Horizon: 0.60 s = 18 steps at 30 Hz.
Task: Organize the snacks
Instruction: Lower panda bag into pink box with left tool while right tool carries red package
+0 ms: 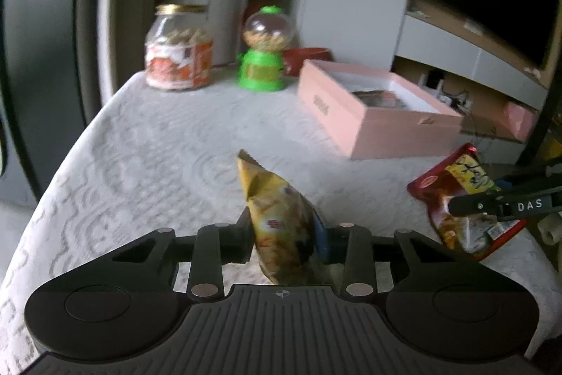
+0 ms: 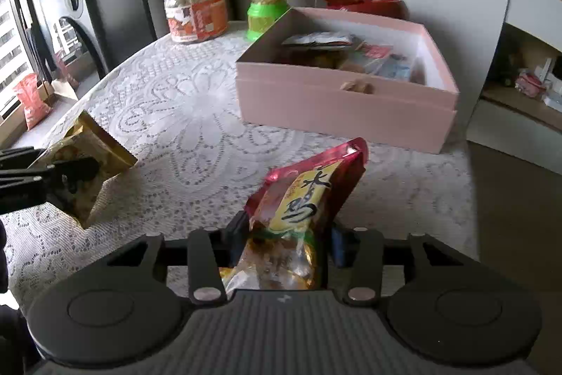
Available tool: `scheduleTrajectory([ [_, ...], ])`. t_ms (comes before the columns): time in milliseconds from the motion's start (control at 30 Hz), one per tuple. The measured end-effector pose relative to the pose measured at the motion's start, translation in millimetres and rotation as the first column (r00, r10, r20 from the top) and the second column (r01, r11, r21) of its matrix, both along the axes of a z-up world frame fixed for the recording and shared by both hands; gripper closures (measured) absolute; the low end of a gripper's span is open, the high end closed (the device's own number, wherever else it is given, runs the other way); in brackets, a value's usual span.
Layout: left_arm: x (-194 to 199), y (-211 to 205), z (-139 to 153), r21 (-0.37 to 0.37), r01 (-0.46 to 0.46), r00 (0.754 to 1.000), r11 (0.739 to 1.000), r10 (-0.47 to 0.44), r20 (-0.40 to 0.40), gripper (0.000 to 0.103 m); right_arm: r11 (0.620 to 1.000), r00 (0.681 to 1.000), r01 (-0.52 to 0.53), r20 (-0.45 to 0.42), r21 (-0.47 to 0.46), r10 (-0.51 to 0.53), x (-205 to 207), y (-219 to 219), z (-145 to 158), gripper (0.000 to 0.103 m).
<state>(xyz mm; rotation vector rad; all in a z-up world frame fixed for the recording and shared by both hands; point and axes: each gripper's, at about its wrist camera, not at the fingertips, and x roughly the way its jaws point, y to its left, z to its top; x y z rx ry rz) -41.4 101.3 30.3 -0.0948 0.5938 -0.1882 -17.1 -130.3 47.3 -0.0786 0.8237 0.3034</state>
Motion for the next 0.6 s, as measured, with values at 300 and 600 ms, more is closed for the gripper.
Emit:
scheduleTrajectory([
  [300,8.7,-4.9,-4.4,0.001,0.016,0.999,1.000,-0.016,-0.038,0.062,0.997,0.999,-0.028,0.024,0.066,0.027,13.0,13.7,10.0,0.061],
  [600,23.4,4.2,-12.9,-0.077,0.037,0.996,0.996,-0.042,-0.076,0.052,0.979,0.993,0.002,-0.114,0.204,0.022,41.3,11.7,-3.8,0.083],
])
